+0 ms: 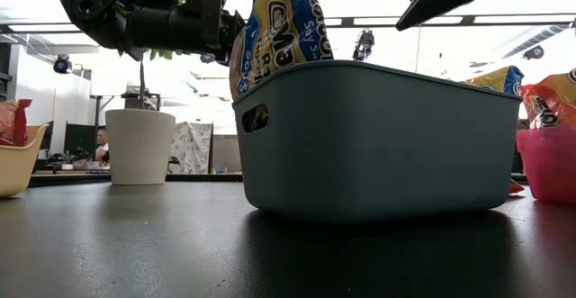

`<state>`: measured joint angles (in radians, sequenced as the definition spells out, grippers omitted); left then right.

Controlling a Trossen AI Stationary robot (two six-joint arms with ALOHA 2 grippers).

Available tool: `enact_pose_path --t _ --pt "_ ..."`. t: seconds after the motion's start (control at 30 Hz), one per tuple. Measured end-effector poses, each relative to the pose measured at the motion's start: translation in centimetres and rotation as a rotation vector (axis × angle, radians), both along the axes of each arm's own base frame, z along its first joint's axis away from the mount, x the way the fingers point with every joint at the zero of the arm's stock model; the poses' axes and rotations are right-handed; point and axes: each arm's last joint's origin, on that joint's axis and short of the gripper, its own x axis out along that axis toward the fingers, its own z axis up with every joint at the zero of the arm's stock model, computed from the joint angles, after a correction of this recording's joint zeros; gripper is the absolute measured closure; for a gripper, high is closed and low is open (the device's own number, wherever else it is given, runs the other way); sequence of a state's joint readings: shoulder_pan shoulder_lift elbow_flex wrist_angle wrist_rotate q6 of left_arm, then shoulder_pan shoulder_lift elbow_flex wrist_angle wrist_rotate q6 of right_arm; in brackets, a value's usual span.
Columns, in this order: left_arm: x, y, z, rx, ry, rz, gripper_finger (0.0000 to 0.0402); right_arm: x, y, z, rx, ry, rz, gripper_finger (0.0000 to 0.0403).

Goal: Sort Maruchan noodles
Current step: Put the orange noodle pack into the red bin

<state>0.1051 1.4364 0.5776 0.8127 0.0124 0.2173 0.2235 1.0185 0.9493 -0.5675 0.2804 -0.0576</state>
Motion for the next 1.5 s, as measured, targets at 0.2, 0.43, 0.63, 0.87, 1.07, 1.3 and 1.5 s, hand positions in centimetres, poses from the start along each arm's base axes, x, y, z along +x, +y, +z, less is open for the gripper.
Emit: enact_pose_path --t 0.2,0.43,0.63,0.87,1.07,1.3,1.5 --pt "0.0 0.0 0.0 0.001 -0.001 0.000 0.0361 -1.7 -1.7 -3.2 0.002 -0.157 -0.014 0.0362" --pt "0.0 0.0 0.1 0.002 -0.006 0.001 0.0361 -3.5 -4.0 -6.9 0.095 -0.242 -0.128 0.0365" --pt "0.0 0.0 0.1 0.007 -0.015 0.001 0.0361 -4.3 -6.0 -9.9 0.230 -0.136 -0.359 0.0365" --pt "0.0 0.1 0.1 0.007 -0.014 0.005 0.0361 -4.0 -6.8 -12.2 0.411 0.057 -0.464 0.0365" --pt "0.0 0.1 0.1 0.011 -0.014 0.006 0.0361 -2.8 -6.9 -12.0 0.470 0.224 -0.502 0.0365" --pt "0.0 0.1 0.1 0.011 -0.014 0.006 0.0361 -1.6 -7.1 -11.7 0.473 0.393 -0.574 0.0365" --pt "0.0 0.1 0.1 0.011 -0.014 0.005 0.0361 0.2 -7.3 -13.0 0.453 0.459 -0.581 0.0365"
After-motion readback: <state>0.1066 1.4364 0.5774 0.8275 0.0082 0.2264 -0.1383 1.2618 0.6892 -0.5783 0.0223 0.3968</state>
